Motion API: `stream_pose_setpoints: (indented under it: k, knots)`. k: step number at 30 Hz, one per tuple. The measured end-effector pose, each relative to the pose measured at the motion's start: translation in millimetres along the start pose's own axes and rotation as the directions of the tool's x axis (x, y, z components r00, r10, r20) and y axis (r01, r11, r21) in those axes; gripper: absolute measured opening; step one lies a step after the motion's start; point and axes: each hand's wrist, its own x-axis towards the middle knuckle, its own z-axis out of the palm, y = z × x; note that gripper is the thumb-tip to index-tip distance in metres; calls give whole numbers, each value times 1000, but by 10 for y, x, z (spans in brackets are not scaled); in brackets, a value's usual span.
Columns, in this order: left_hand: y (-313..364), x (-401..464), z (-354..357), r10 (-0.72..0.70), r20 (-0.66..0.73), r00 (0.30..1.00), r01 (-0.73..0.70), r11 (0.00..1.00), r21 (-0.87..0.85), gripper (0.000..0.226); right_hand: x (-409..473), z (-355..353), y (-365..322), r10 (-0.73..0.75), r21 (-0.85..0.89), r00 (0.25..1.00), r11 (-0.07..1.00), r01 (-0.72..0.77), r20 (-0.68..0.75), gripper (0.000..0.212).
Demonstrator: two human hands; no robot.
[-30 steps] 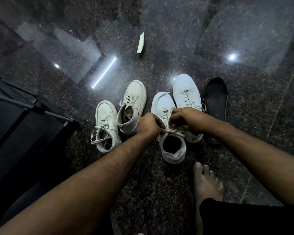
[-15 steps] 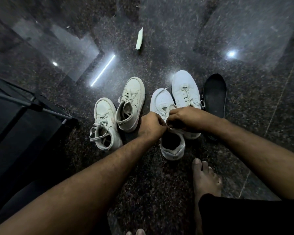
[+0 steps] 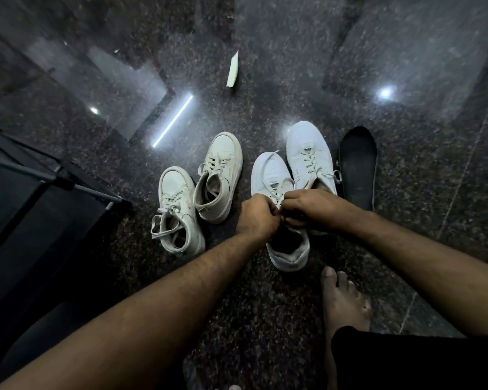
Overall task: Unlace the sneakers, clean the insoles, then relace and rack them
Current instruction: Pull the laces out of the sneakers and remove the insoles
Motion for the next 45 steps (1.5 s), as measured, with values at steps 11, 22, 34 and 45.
stream_pose_setpoints:
  k: [11,22,34,45]
  knots:
    - [189,327,-165,-9,7,1000,10,997,-76,9,372,-125,139,254,195,960,954,-229,-114,16]
    - [451,973,-531,8,-95,995,-37,951,-307,17,847,-359,422,352,285,907,916,-283,-230,17]
    - [436,675,-793,38,23,999,-31,970,-240,17,1215,-759,128,317,-152,924,945,-289,214,19]
    - [249,828,-759,136,37,990,-134,990,-45,21,1295,-525,316,406,-28,910,914,-405,81,11]
